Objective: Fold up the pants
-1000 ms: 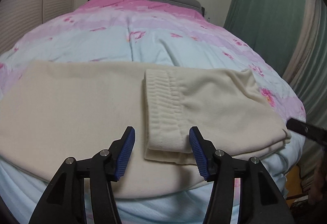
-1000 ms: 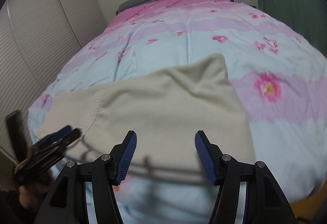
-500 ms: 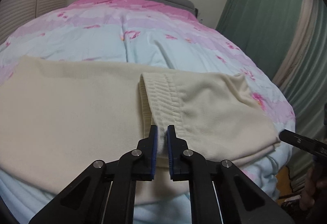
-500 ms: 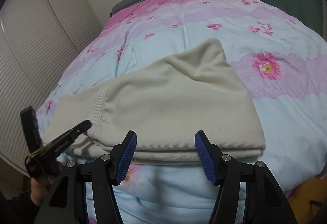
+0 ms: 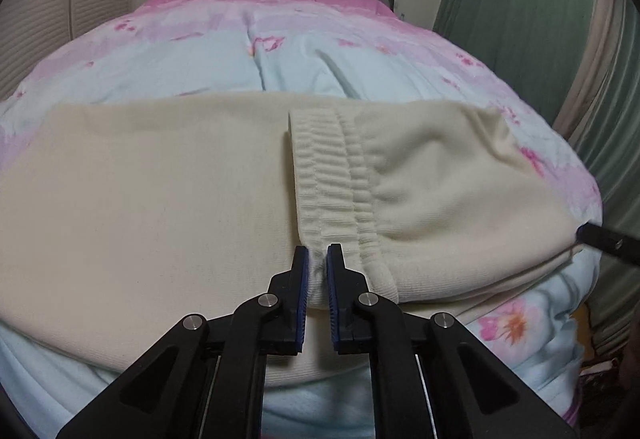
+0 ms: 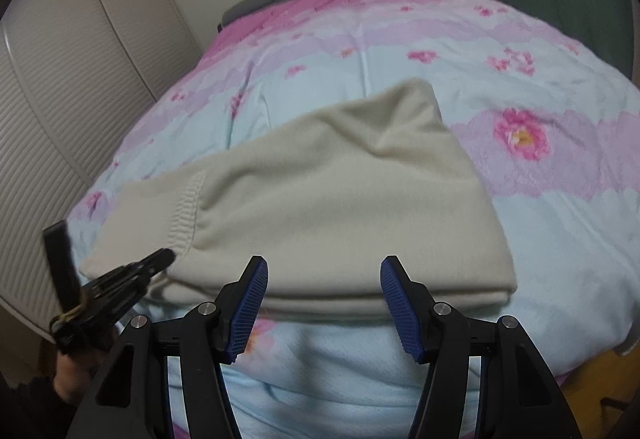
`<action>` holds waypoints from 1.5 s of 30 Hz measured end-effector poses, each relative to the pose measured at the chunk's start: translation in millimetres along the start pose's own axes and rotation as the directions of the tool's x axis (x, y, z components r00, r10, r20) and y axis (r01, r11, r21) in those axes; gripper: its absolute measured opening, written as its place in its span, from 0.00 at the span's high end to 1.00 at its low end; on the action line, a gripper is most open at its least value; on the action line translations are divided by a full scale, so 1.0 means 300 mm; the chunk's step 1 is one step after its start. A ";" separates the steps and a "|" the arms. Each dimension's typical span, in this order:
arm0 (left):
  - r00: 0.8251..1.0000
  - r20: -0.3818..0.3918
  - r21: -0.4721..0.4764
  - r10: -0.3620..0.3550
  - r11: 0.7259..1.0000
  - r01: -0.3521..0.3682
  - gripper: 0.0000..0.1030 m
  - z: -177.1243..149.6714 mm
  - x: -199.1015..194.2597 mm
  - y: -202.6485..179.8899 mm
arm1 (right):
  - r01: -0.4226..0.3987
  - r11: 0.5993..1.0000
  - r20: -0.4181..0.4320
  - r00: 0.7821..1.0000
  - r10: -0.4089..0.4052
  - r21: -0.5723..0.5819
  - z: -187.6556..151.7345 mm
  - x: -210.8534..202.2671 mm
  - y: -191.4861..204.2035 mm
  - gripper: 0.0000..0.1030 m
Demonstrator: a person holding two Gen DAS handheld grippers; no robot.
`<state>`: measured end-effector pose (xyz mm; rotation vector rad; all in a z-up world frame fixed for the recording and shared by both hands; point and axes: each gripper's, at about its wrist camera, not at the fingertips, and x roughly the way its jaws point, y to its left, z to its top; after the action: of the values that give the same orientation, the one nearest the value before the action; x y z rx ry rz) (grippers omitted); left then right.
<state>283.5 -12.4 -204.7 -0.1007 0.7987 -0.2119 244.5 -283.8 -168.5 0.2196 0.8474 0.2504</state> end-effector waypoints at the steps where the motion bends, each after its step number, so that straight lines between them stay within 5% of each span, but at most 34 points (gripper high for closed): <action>1: 1.000 0.009 0.001 -0.002 1.000 0.002 0.90 0.007 -0.018 -0.004 | -0.001 1.000 -0.013 1.000 0.001 0.003 -0.004 0.007 -0.004 0.42; 4: 1.000 0.025 -0.006 0.010 1.000 -0.010 0.86 0.029 -0.061 -0.014 | 0.002 1.000 0.001 1.000 -0.002 -0.012 0.010 -0.011 -0.009 0.42; 7: 0.996 0.082 0.017 0.032 0.999 -0.034 0.71 0.068 -0.115 -0.047 | 0.023 0.999 0.033 0.999 -0.021 -0.039 0.047 -0.030 -0.018 0.42; 14: 0.989 0.144 0.044 -0.025 0.999 0.019 0.69 0.211 -0.092 -0.137 | 0.089 0.990 0.097 0.992 -0.079 -0.110 0.284 0.000 -0.090 0.42; 19: 0.994 0.096 0.042 -0.059 0.998 0.055 0.69 0.247 0.037 -0.174 | 0.062 0.988 0.024 0.998 -0.059 -0.144 0.451 0.159 -0.158 0.80; 23: 0.998 0.010 -0.025 -0.059 0.998 0.059 0.70 0.225 0.129 -0.135 | 0.102 0.985 -0.054 0.992 -0.111 -0.142 0.523 0.314 -0.205 0.82; 26: 0.999 0.009 -0.022 -0.044 0.999 0.044 0.70 0.209 0.142 -0.119 | 0.148 0.985 -0.052 0.987 -0.153 -0.094 0.560 0.358 -0.254 0.79; 29: 0.999 0.016 -0.017 -0.033 0.999 0.034 0.70 0.198 0.143 -0.118 | 0.154 0.987 -0.049 0.987 -0.156 -0.040 0.600 0.396 -0.314 0.47; 33: 1.000 0.024 0.006 0.000 1.000 0.000 0.70 0.185 0.148 -0.137 | 0.092 0.996 -0.108 0.990 -0.091 0.005 0.629 0.488 -0.379 0.41; 36: 1.000 0.029 0.012 0.010 1.000 -0.011 0.69 0.184 0.147 -0.143 | 0.004 1.000 -0.173 0.985 0.001 0.027 0.617 0.564 -0.387 0.55; 40: 0.999 0.029 -0.013 0.036 0.999 -0.036 0.69 0.201 0.144 -0.146 | 0.036 0.999 -0.130 0.991 -0.033 0.017 0.605 0.558 -0.377 0.75; 45: 0.998 0.031 -0.006 0.061 0.998 -0.061 0.67 0.203 0.151 -0.154 | 0.105 0.994 -0.062 0.993 -0.105 -0.007 0.608 0.527 -0.353 0.77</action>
<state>351.0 -67.0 -186.1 -0.0836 0.7707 -0.1506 497.6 -352.8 -194.0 0.1638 0.9170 0.1608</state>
